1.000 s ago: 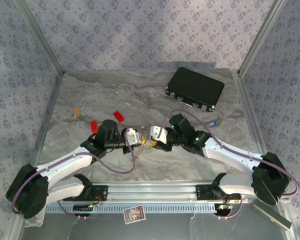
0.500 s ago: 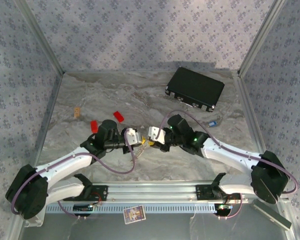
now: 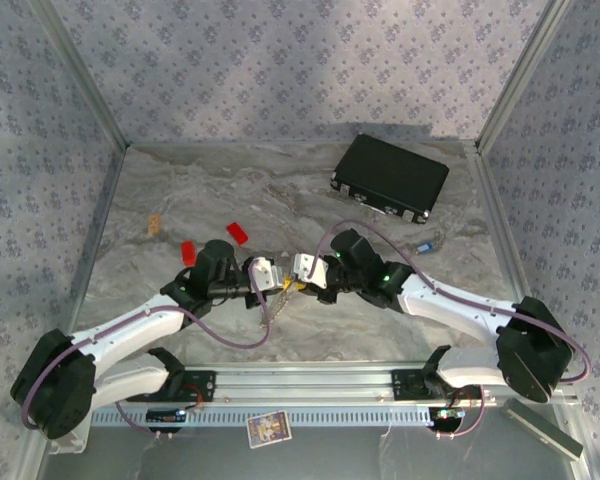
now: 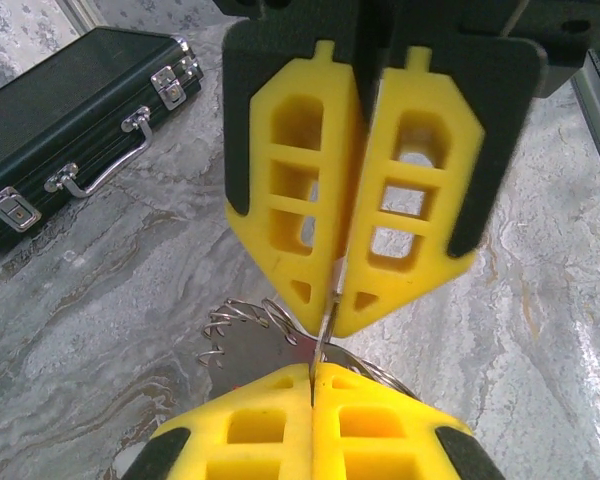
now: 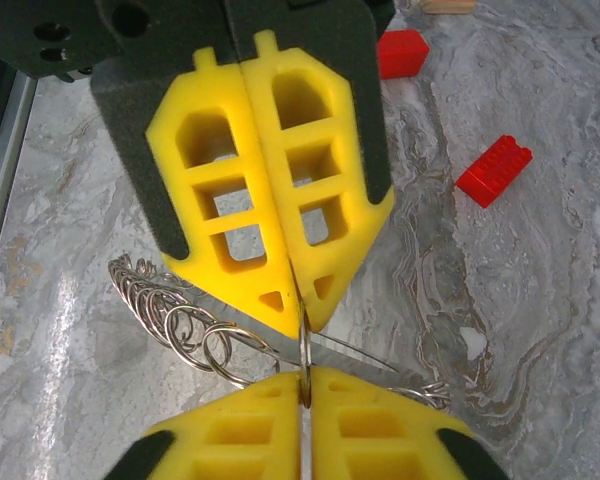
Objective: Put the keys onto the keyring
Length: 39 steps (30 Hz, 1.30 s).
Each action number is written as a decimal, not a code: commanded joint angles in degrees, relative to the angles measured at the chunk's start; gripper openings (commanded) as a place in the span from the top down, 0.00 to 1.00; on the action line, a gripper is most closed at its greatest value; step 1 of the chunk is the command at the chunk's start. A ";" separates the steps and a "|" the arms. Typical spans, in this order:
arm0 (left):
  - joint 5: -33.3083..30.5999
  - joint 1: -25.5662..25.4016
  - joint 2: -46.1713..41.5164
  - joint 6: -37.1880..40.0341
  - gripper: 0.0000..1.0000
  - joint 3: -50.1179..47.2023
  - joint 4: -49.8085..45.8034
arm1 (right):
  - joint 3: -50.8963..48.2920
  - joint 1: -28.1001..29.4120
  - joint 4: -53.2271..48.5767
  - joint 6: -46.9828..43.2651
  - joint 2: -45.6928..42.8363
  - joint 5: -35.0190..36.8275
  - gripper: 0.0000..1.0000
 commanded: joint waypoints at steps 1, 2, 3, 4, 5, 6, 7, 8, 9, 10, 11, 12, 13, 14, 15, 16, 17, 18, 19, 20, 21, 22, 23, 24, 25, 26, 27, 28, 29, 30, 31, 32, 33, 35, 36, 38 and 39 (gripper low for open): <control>1.18 -0.50 -0.94 0.68 1.00 0.42 1.27 | 2.26 0.57 0.33 0.21 0.40 -0.87 1.00; 1.10 -0.50 -0.85 0.47 1.00 0.42 1.28 | 2.26 0.61 0.38 0.16 0.40 -0.97 1.00; 0.88 -0.50 -0.68 -0.04 0.98 0.59 1.59 | 2.37 0.68 0.47 0.16 0.40 -0.99 1.00; 0.82 -0.50 -0.44 -0.25 0.95 0.70 1.71 | 2.34 0.71 0.59 0.15 0.47 -1.15 1.00; 0.82 -0.50 -0.22 -0.38 0.93 0.78 1.82 | 2.42 0.71 0.74 0.17 0.48 -1.26 1.00; 0.82 -0.50 -0.08 -0.47 0.91 0.79 2.13 | 2.43 0.83 0.88 0.17 0.57 -1.50 1.00; 0.82 -0.50 0.07 -0.47 0.90 0.88 2.43 | 2.50 0.87 0.94 0.18 0.60 -1.74 1.00; 0.85 -0.50 0.25 -0.54 0.90 0.88 2.59 | 2.56 0.88 1.07 0.13 0.72 -1.94 1.00; 0.92 -0.50 0.40 -0.56 0.89 0.97 2.80 | 2.61 0.96 1.12 0.13 0.78 -2.05 1.00; 1.08 -0.45 0.54 -0.62 0.88 1.05 3.01 | 2.65 0.97 1.20 0.24 0.92 -2.12 1.00; 1.16 -0.49 0.56 -0.64 0.88 1.14 3.10 | 2.80 0.99 1.15 0.27 1.04 -2.22 1.00; 1.33 -0.50 0.64 -0.72 0.87 1.24 3.17 | 2.83 1.06 1.18 0.26 1.15 -2.38 1.00; 1.50 -0.49 0.72 -0.64 0.86 1.28 3.29 | 2.90 1.10 1.25 0.23 1.19 -2.41 1.00; 1.60 -0.50 0.73 -0.73 0.86 1.23 3.43 | 2.90 1.15 1.21 0.26 1.27 -2.41 1.00; 1.82 -0.58 0.73 -0.86 0.85 1.32 3.64 | 2.92 1.15 1.30 0.29 1.29 -2.47 1.00; 1.91 -0.55 0.81 -0.82 0.85 1.32 3.72 | 2.92 1.17 1.30 0.35 1.36 -2.46 1.00; 2.09 -0.57 0.76 -0.90 0.86 1.32 3.74 | 2.91 1.22 1.38 0.34 1.40 -2.49 1.00; 2.26 -0.57 0.82 -0.84 0.87 1.32 3.66 | 2.92 1.25 1.45 0.27 1.43 -2.50 1.00; 2.40 -0.51 0.82 -0.82 0.89 1.32 3.64 | 2.91 1.23 1.56 0.31 1.42 -2.47 1.00; 2.46 -0.52 0.82 -0.73 0.92 1.28 3.53 | 2.87 1.24 1.50 0.35 1.45 -2.50 1.00; 2.47 -0.59 0.75 -0.64 0.95 1.23 3.48 | 2.81 1.23 1.50 0.27 1.42 -2.41 1.00; 2.48 -0.59 0.65 -0.58 0.96 1.17 3.40 | 2.73 1.16 1.46 0.37 1.31 -2.34 1.00; 2.50 -0.59 0.49 -0.49 0.99 1.14 3.39 | 2.59 1.15 1.43 0.49 1.19 -2.11 1.00; 2.50 -0.59 0.23 -0.40 1.00 1.01 3.41 | 2.29 1.01 1.37 0.83 0.93 -1.57 1.00; 2.49 -0.58 -0.03 -0.38 1.00 0.97 3.45 | 1.93 0.79 1.37 1.24 0.38 -1.00 0.91; 2.31 -0.59 -0.37 -0.30 1.00 0.91 3.39 | 1.37 0.37 1.39 1.91 -0.25 -0.69 0.82; 2.07 -0.59 -0.74 -0.29 1.00 0.87 3.16 | 0.60 -0.38 1.34 2.83 -1.27 -0.34 0.77; 1.67 -0.56 -1.06 -0.35 1.00 0.88 2.82 | -0.37 -1.30 1.30 4.05 -2.42 -0.17 0.74; 1.15 -0.59 -1.35 -0.67 1.00 0.97 2.50 | -1.18 -2.15 1.32 5.39 -3.79 -0.06 0.72; 0.32 -0.59 -1.61 -1.34 1.00 1.26 2.07 | -2.27 -3.42 1.46 7.34 -5.42 0.30 0.70; -0.42 -0.51 -1.74 -2.17 1.00 1.76 1.28 | -3.42 -4.73 1.93 9.90 -6.99 1.18 0.68; -0.93 -0.54 -1.84 -2.91 1.00 2.26 0.44 | -4.35 -5.90 2.31 12.36 -8.33 2.30 0.67; -1.46 -0.59 -1.90 -4.06 1.00 2.84 -0.45 | -5.25 -7.22 2.61 15.15 -9.86 3.83 0.67; -2.26 -0.57 -1.77 -6.63 1.00 3.98 -1.87 | -7.09 -8.88 3.51 20.43 -12.60 7.41 0.65; -2.75 -0.59 -1.66 -8.16 1.00 4.55 -2.60 | -7.99 -9.41 3.64 23.65 -13.76 10.40 0.62; -3.66 -0.59 -1.25 -11.07 1.00 5.63 -3.84 | -8.66 -10.00 2.02 29.35 -15.04 16.04 0.60; -3.85 -0.59 -1.08 -12.33 1.00 6.23 -4.57 | -8.47 -10.19 0.26 31.81 -15.28 19.05 0.60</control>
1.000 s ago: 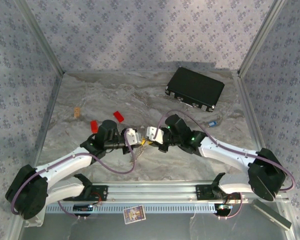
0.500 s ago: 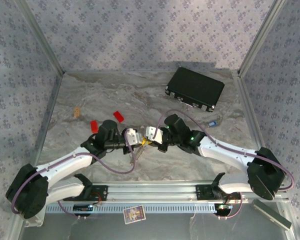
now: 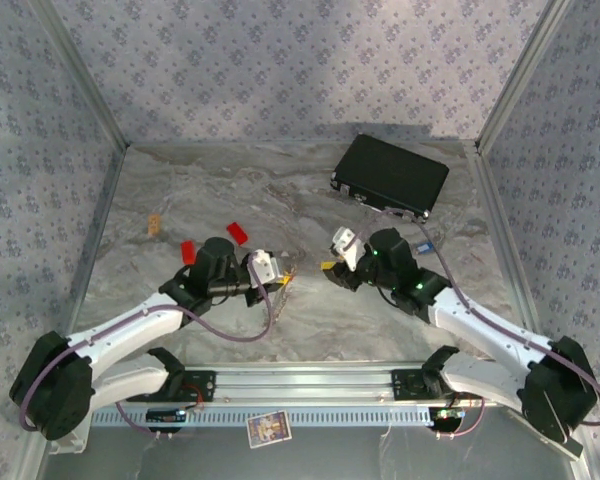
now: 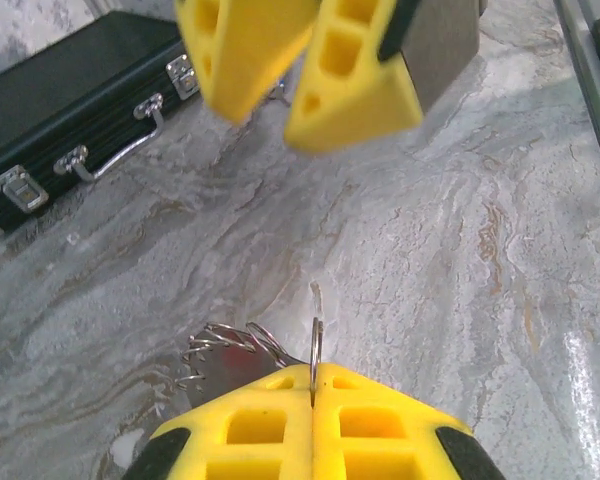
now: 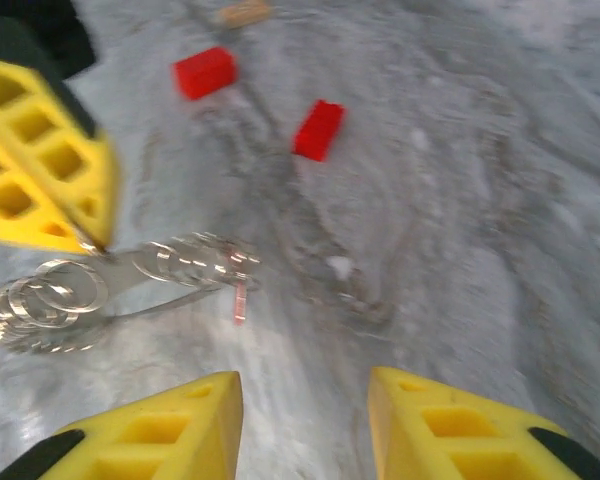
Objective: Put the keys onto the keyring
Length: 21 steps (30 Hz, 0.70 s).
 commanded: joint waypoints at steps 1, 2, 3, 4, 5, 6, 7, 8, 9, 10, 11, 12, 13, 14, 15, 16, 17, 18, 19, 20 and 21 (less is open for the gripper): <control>-0.87 -0.33 -0.33 -6.20 1.00 4.12 -2.05 | -0.26 -0.70 -4.04 13.91 -1.02 11.95 0.60; -0.86 -0.33 -0.24 -7.05 1.00 4.42 -2.33 | 0.31 -0.96 -6.32 16.68 -0.89 14.60 0.60; -0.69 -0.26 -0.15 -7.94 1.00 4.67 -2.40 | 1.25 -1.51 -9.06 19.99 -0.42 17.20 0.60; -0.54 -0.33 -0.07 -8.65 1.00 4.73 -2.35 | 2.38 -2.30 -12.09 23.48 0.26 19.35 0.60; -0.47 -0.42 -0.06 -8.95 1.00 4.85 -2.33 | 3.30 -3.09 -15.24 27.85 0.87 20.66 0.60; -0.43 -0.40 0.02 -9.12 1.00 5.00 -2.30 | 4.41 -4.02 -18.01 30.93 1.72 21.95 0.60; -0.43 -0.48 0.15 -9.20 1.00 5.12 -2.39 | 5.19 -5.20 -20.55 33.19 2.47 22.52 0.60; -0.43 -0.50 0.11 -9.17 1.00 5.12 -2.36 | 5.73 -6.34 -22.12 34.55 3.05 22.65 0.60; -0.43 -0.50 0.13 -9.09 1.00 5.22 -2.39 | 6.16 -7.60 -23.40 35.83 3.72 22.70 0.60; -0.29 -0.53 0.11 -8.92 1.00 5.21 -2.29 | 6.40 -8.85 -24.48 36.87 4.18 22.74 0.59; -0.17 -0.59 0.11 -8.75 1.00 5.18 -2.21 | 6.49 -9.97 -25.31 37.56 4.55 22.82 0.59; 0.01 -0.68 0.11 -8.59 1.00 5.09 -2.11 | 6.74 -11.37 -26.10 38.15 4.96 22.83 0.59; 0.07 -0.75 0.11 -8.37 1.00 5.13 -2.01 | 6.90 -12.65 -26.78 38.64 5.38 22.72 0.59; 0.09 -0.83 -0.02 -8.18 1.00 5.11 -2.00 | 6.98 -13.83 -27.26 38.92 5.71 22.42 0.59; 0.10 -0.90 0.07 -7.85 1.00 5.13 -2.03 | 7.29 -15.12 -27.92 39.08 6.25 22.09 0.59; 0.03 -0.99 0.03 -7.54 1.00 5.12 -1.93 | 7.71 -16.60 -29.07 39.20 7.02 21.88 0.58; 0.03 -1.02 0.03 -7.28 1.00 5.22 -1.92 | 8.16 -17.86 -29.82 39.35 7.80 21.83 0.58; -0.07 -1.11 0.11 -7.08 1.00 5.15 -1.80 | 8.72 -19.31 -30.93 39.36 8.85 21.77 0.57; 0.01 -1.10 0.11 -6.78 1.00 5.31 -1.67 | 9.45 -20.77 -32.04 39.43 10.03 21.85 0.57; -0.08 -1.12 0.19 -6.66 1.00 5.39 -1.66 | 9.97 -22.10 -32.73 39.60 11.14 22.15 0.57; -0.07 -1.24 0.20 -6.51 1.00 5.47 -1.57 | 10.50 -23.47 -33.10 39.69 12.45 22.32 0.57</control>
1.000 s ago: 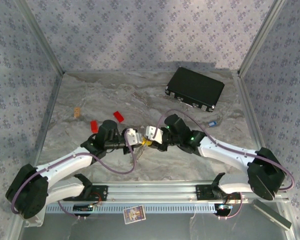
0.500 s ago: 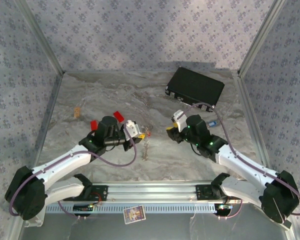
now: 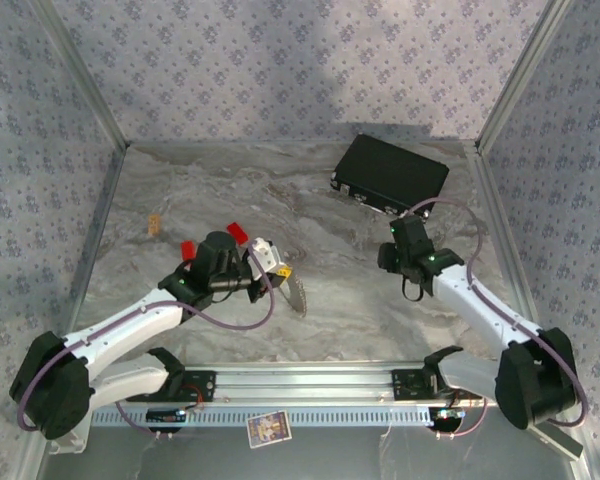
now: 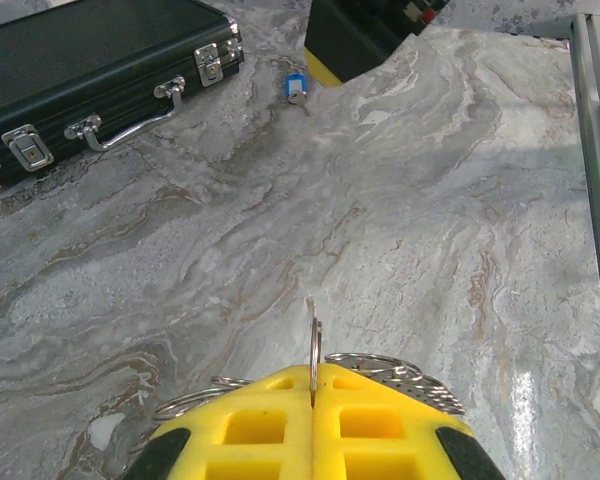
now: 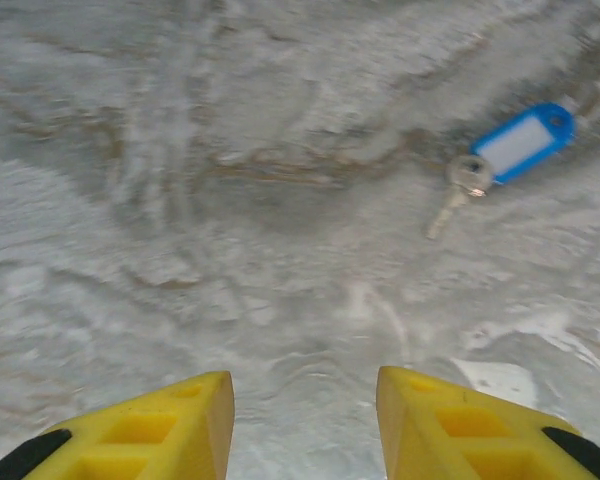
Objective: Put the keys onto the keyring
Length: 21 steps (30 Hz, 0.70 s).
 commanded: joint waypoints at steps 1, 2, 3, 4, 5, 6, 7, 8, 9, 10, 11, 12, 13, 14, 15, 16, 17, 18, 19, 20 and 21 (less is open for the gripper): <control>0.78 -0.37 -0.02 1.01 1.00 2.34 1.42 | 3.05 -3.90 -4.97 2.29 3.46 1.37 0.56; 0.80 -0.51 -0.01 1.15 1.00 2.43 1.46 | 3.32 -5.04 -4.55 2.18 4.68 1.32 0.56; 0.78 -0.50 0.00 1.32 1.00 2.52 1.39 | 3.66 -5.87 -3.83 1.95 5.92 0.96 0.55; 0.78 -0.59 -0.02 1.50 1.00 2.54 1.26 | 4.01 -6.70 -3.28 1.51 7.27 0.88 0.55; 0.73 -0.63 -0.02 1.62 1.00 2.67 1.05 | 4.54 -7.22 -2.79 1.22 8.50 1.03 0.55; 0.72 -0.67 -0.10 1.80 1.00 2.64 0.87 | 5.16 -7.74 -2.42 0.91 9.93 1.31 0.55; 0.68 -0.76 -0.10 2.09 1.00 2.77 0.78 | 5.78 -8.23 -2.01 0.64 11.24 1.49 0.55; 0.71 -0.77 -0.15 2.32 1.00 2.78 0.69 | 6.11 -8.71 -1.47 0.43 12.54 1.58 0.55; 0.71 -0.77 -0.19 2.58 1.00 2.87 0.67 | 6.63 -9.18 -1.01 0.36 13.88 1.67 0.56; 0.68 -0.85 -0.19 2.83 1.00 2.87 0.66 | 7.16 -9.68 -0.71 0.17 15.29 1.62 0.57; 0.69 -0.85 -0.19 2.99 1.00 2.90 0.67 | 7.51 -10.18 -0.51 -0.01 16.36 1.75 0.57; 0.69 -0.86 -0.19 3.20 1.00 3.03 0.67 | 8.13 -10.61 -0.41 -0.42 17.50 2.31 0.59; 0.73 -0.79 -0.11 3.28 1.00 3.13 0.67 | 8.74 -10.79 -0.58 -1.04 18.64 2.94 0.60; 0.85 -0.84 -0.11 3.37 1.00 3.22 0.67 | 9.31 -11.04 -0.73 -1.58 19.64 3.58 0.61; 0.98 -0.88 -0.03 3.46 1.00 3.22 0.84 | 10.12 -11.31 -1.07 -2.23 20.96 4.11 0.61; 1.10 -0.95 -0.02 3.54 1.00 3.22 0.97 | 11.08 -11.53 -1.64 -3.04 22.22 4.34 0.62; 1.24 -0.95 0.11 3.63 1.00 3.30 1.11 | 11.83 -11.76 -2.04 -3.69 23.31 4.43 0.62; 1.39 -0.94 0.28 3.65 1.00 3.24 1.18 | 12.79 -11.94 -2.56 -4.35 24.57 4.35 0.63; 1.46 -0.95 0.40 3.74 1.00 3.42 1.20 | 13.65 -11.89 -2.99 -5.00 25.80 4.33 0.63; 1.52 -0.91 0.51 3.74 1.00 3.53 1.20 | 14.33 -11.89 -3.28 -5.52 26.72 4.18 0.64; 1.56 -0.95 0.57 3.83 1.00 3.57 1.20 | 15.00 -11.89 -3.34 -6.02 27.66 4.16 0.64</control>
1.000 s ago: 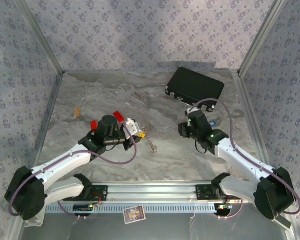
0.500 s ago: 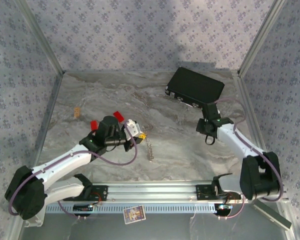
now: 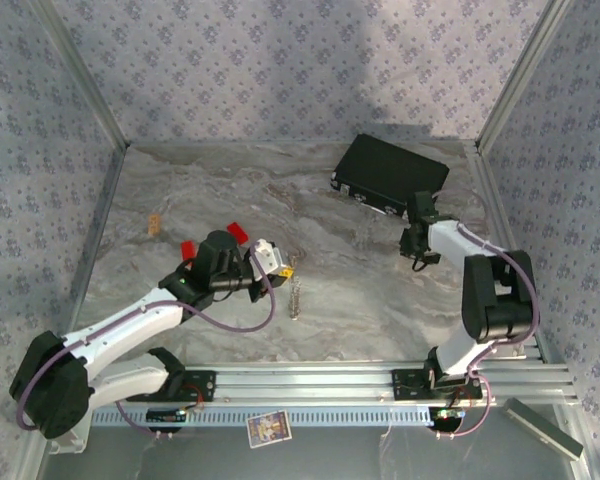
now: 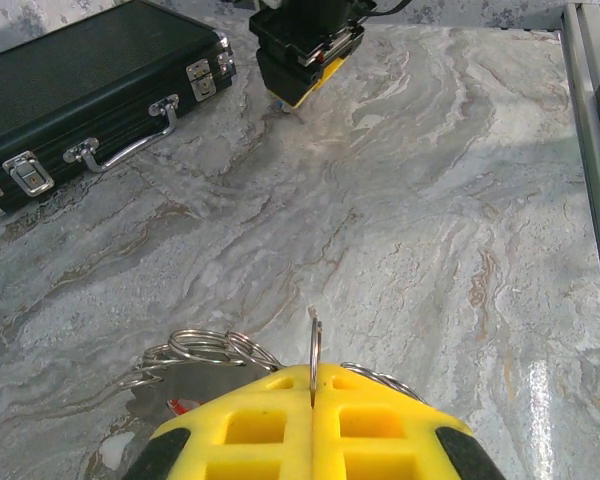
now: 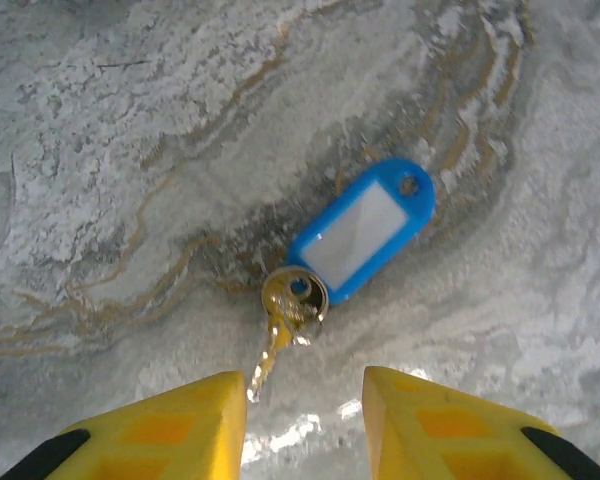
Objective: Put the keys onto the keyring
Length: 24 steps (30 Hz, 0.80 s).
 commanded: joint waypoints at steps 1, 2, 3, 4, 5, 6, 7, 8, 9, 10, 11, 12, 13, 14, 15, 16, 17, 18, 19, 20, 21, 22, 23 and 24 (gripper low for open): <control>1.56 -0.32 0.55 1.25 1.00 2.63 1.60 | 3.25 -0.33 -2.50 -2.93 2.92 1.37 0.64; 1.57 -0.32 0.64 1.25 1.00 2.71 1.59 | 3.89 -0.31 -2.66 -3.30 3.50 2.06 0.64; 1.54 -0.32 0.64 1.25 1.00 2.70 1.59 | 4.53 -0.28 -2.90 -3.58 4.10 2.89 0.65; 1.62 -0.36 0.64 1.25 1.00 2.63 1.59 | 5.07 -0.12 -3.35 -3.78 4.78 3.48 0.65; 1.68 -0.36 0.65 1.25 1.00 2.59 1.67 | 5.73 -0.15 -3.71 -4.01 5.26 3.69 0.66; 1.68 -0.39 0.62 1.25 1.00 2.50 1.77 | 6.53 -0.11 -4.38 -4.12 6.00 4.09 0.67; 1.68 -0.40 0.61 1.25 1.00 2.46 1.90 | 7.15 -0.02 -5.06 -4.21 6.82 4.39 0.68; 1.61 -0.35 0.64 1.21 1.00 2.36 2.10 | 7.76 0.07 -5.79 -4.22 7.46 4.81 0.70; 1.63 -0.34 0.64 1.20 1.00 2.28 2.25 | 8.25 0.14 -5.85 -4.21 7.97 5.18 0.71; 1.65 -0.40 0.64 1.18 1.00 2.28 2.36 | 8.68 0.20 -7.59 -4.21 8.52 5.81 0.73; 1.70 -0.40 0.65 1.16 1.00 2.21 2.46 | 8.89 0.37 -8.19 -4.21 8.89 6.40 0.74; 1.68 -0.40 0.64 1.25 1.00 2.19 2.56 | 9.00 0.46 -8.43 -4.15 9.02 6.83 0.75; 1.71 -0.40 0.71 1.30 1.00 2.19 2.56 | 9.00 0.58 -8.66 -4.12 9.13 7.12 0.75; 1.65 -0.40 0.73 1.38 1.00 2.19 2.52 | 8.96 0.68 -8.71 -4.12 9.12 7.17 0.75; 1.70 -0.40 0.73 1.43 1.00 2.19 2.56 | 8.96 0.80 -8.75 -4.13 9.12 7.09 0.75; 1.65 -0.40 0.81 1.43 1.00 2.19 2.65 | 9.00 0.91 -8.75 -4.22 9.20 6.80 0.75; 1.66 -0.40 0.82 1.52 1.00 2.19 2.69 | 9.08 0.97 -8.91 -4.30 9.29 6.37 0.74; 1.75 -0.38 0.88 1.52 1.00 2.19 2.82 | 9.21 1.03 -9.05 -4.38 9.51 6.12 0.74; 1.85 -0.40 0.90 1.52 1.00 2.08 2.87 | 9.43 1.14 -9.31 -4.45 9.79 6.23 0.74; 1.89 -0.38 0.99 1.52 1.00 2.18 3.00 | 9.65 1.21 -9.67 -4.55 9.91 6.48 0.74; 2.02 -0.40 0.98 1.52 1.00 2.15 3.00 | 9.79 1.22 -9.85 -4.62 10.01 6.70 0.75; 2.06 -0.40 0.99 1.52 1.00 2.23 3.06 | 9.88 1.30 -10.00 -4.65 10.08 6.78 0.77; 2.08 -0.39 1.07 1.52 1.00 2.19 3.02 | 10.02 1.34 -10.14 -4.74 10.09 6.92 0.79; 2.13 -0.38 1.02 1.52 1.00 2.19 3.01 | 10.06 1.31 -10.13 -4.89 10.17 7.10 0.79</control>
